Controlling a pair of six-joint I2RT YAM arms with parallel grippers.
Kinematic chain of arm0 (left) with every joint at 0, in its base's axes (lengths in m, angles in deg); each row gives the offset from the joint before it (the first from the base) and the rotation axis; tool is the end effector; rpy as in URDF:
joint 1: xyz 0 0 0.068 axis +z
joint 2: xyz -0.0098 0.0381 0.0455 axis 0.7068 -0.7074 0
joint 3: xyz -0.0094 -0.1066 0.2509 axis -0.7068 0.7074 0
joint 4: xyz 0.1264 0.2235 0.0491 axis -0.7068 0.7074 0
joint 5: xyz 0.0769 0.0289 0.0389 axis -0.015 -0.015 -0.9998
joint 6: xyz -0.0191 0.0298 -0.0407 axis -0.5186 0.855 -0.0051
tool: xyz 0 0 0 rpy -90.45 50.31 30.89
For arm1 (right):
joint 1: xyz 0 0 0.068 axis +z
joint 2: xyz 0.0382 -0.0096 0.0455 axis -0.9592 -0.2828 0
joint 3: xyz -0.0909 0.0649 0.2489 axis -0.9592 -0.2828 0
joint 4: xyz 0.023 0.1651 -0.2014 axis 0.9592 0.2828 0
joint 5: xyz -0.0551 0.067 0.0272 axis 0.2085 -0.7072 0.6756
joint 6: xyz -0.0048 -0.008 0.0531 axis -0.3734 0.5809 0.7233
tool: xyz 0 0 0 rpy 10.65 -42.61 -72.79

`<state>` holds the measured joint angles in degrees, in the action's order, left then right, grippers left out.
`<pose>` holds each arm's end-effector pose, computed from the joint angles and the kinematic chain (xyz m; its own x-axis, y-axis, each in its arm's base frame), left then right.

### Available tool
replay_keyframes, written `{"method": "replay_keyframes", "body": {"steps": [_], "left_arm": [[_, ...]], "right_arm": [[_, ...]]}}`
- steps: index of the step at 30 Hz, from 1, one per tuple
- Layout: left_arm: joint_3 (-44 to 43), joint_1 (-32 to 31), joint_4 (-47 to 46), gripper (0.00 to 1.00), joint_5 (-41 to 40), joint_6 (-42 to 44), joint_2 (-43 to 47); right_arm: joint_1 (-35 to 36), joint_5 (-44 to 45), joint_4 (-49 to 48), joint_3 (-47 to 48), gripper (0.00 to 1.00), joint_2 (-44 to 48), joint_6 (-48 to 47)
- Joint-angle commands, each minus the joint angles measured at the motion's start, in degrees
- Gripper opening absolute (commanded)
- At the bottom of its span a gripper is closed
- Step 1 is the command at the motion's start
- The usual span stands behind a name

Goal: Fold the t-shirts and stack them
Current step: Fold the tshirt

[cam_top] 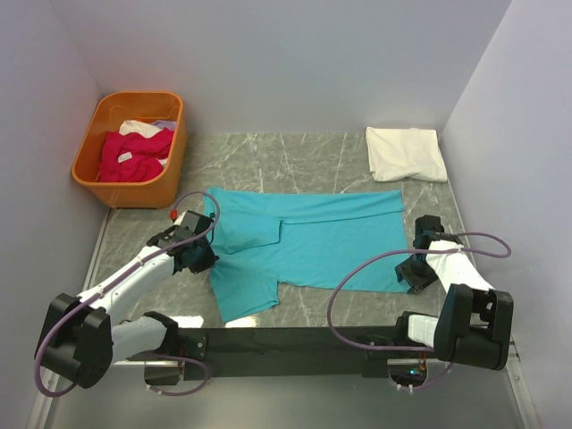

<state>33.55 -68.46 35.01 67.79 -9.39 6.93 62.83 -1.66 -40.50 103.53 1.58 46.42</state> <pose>0.1867 -0.0754 0.1886 -0.7774 -0.4915 -0.3926 -0.4149 0.8697 -0.2672 0.1704 -0.0384 0.1578 -0.5120 0.8314 -0.2159 0.8524 0.5228 -0.0085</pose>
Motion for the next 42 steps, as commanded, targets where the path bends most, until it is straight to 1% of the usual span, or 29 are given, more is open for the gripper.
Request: {"method": "replay_keyframes", "body": {"steps": [1, 5, 8, 11, 12, 14, 15, 16, 20, 24, 26, 30, 36, 42], "left_arm": [[0.22, 0.02, -1.08, 0.01, -1.11, 0.51, 1.25], [0.22, 0.02, -1.09, 0.01, -1.11, 0.60, 1.16], [0.22, 0.02, -1.09, 0.01, -1.11, 0.60, 0.99], [0.30, 0.02, -1.17, 0.01, -1.02, 0.60, 0.98], [0.30, 0.02, -1.35, 0.01, -0.85, 0.60, 0.90], [0.22, 0.11, -1.09, 0.01, -1.11, 0.51, 0.98], [0.30, 0.11, -1.00, 0.01, -1.28, 0.34, 1.16], [0.30, 0.11, -1.00, 0.01, -1.37, 0.34, 1.42], [0.22, 0.46, -0.65, 0.01, -1.64, 0.25, 1.95], [-0.66, 1.07, 0.67, 0.01, -1.99, 0.60, 2.83], [-0.92, 2.21, 1.46, 0.01, -1.55, 0.69, 3.88], [-1.54, 5.02, 2.25, 0.01, -1.46, 1.83, 5.12], [-4.26, 9.50, 4.19, 0.01, 0.46, 5.25, 4.50], [-7.86, 11.27, 5.94, 0.01, 4.77, 7.45, 1.96]], "right_arm": [[0.28, 1.82, 0.19, -0.69, 0.50, -0.55, 1.69], [0.28, 1.21, -1.30, -1.31, 0.47, -1.17, 2.13], [0.28, 0.59, -2.62, -1.83, 0.43, -1.78, 2.04], [0.28, 0.15, -3.41, -1.75, 0.29, -2.31, 1.69], [0.28, 0.06, -3.59, -1.57, 0.20, -2.31, 1.51], [0.28, 0.15, -3.85, -1.31, 0.12, -2.84, 1.25], [0.28, 0.15, -3.77, -1.13, 0.05, -3.01, 1.07], [0.28, 0.15, -3.85, -1.13, 0.01, -3.10, 0.64], [0.28, 1.64, -3.07, 0.01, 0.00, -3.01, -0.51], [0.20, 4.19, 0.53, 4.48, 0.00, -1.87, -3.31], [0.28, 5.68, 2.64, 5.72, 0.00, -1.17, -5.07], [0.28, 6.13, 3.53, 8.35, 0.00, -1.17, -7.45], [0.37, 5.34, 2.65, 13.36, 0.00, -4.41, -10.78], [0.63, 4.02, 1.86, 19.95, 0.00, -10.73, -14.91]]}}
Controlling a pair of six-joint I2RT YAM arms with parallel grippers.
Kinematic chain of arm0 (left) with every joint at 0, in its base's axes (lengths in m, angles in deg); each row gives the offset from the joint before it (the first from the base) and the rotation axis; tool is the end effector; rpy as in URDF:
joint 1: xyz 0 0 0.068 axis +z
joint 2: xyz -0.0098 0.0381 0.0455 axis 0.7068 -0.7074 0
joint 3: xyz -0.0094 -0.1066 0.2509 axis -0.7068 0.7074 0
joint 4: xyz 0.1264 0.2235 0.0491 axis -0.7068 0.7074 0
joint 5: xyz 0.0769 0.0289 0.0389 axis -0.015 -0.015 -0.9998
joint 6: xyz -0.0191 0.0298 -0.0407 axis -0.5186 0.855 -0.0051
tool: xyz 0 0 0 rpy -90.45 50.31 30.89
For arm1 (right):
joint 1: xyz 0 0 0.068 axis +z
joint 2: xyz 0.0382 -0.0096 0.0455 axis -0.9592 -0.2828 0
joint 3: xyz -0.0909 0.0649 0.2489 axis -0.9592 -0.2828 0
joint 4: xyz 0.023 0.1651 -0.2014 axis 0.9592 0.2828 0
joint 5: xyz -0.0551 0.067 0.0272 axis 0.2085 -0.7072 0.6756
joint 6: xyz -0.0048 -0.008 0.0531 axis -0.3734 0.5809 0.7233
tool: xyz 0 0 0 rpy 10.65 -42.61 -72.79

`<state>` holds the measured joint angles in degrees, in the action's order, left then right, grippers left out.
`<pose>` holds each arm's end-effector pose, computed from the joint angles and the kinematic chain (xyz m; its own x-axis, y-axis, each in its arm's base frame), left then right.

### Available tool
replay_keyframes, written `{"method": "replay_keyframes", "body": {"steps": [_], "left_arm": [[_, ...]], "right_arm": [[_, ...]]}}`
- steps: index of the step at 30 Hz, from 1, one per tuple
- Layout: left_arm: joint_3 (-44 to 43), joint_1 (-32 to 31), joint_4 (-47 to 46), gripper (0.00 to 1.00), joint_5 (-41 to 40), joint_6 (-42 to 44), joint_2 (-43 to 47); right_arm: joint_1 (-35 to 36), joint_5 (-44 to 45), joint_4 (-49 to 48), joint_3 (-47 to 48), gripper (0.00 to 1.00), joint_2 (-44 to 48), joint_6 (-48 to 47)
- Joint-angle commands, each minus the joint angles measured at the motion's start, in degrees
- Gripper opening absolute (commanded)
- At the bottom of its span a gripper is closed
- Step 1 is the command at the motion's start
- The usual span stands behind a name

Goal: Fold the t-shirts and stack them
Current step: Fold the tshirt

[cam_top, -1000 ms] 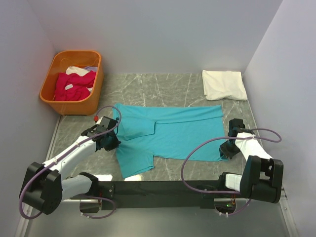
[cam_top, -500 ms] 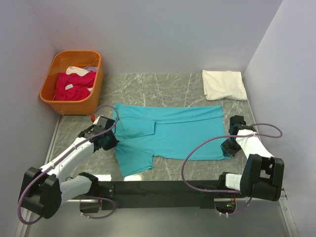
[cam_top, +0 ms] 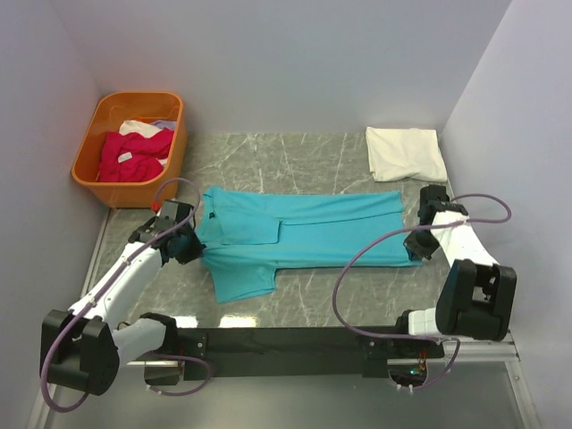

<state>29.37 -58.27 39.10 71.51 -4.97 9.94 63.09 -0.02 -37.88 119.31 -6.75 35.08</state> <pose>0.1960 -0.0433 0.2159 -0.7209 -0.5643 -0.4023 -0.4717 0.8248 -0.3117 0.2254 -0.0487 0.2019 -0.6496 0.7020 -0.2919 0.7384 0.6740 -0.0227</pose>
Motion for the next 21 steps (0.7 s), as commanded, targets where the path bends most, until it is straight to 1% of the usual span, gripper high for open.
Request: {"method": "replay_keyframes", "body": {"steps": [1, 7, 14, 21], "left_arm": [[-4.30, 1.17, 2.21, 0.01, 1.41, 3.39, -2.11], [-9.23, 1.96, 3.79, 0.01, 2.21, 5.32, -6.59], [-13.79, 3.10, 4.49, 0.01, 1.77, 7.61, -12.04], [-13.98, 3.54, 3.35, 0.01, 1.68, 7.61, -15.91]], "right_arm": [[0.63, 2.29, -1.29, 4.79, 0.00, -3.12, -3.93], [2.30, 0.71, -3.83, 9.89, 0.00, -9.44, -5.77], [3.36, 1.76, -5.77, 17.09, 0.00, -16.21, -7.18], [3.71, -0.96, -7.35, 22.11, 0.00, -22.10, -7.71]]}}
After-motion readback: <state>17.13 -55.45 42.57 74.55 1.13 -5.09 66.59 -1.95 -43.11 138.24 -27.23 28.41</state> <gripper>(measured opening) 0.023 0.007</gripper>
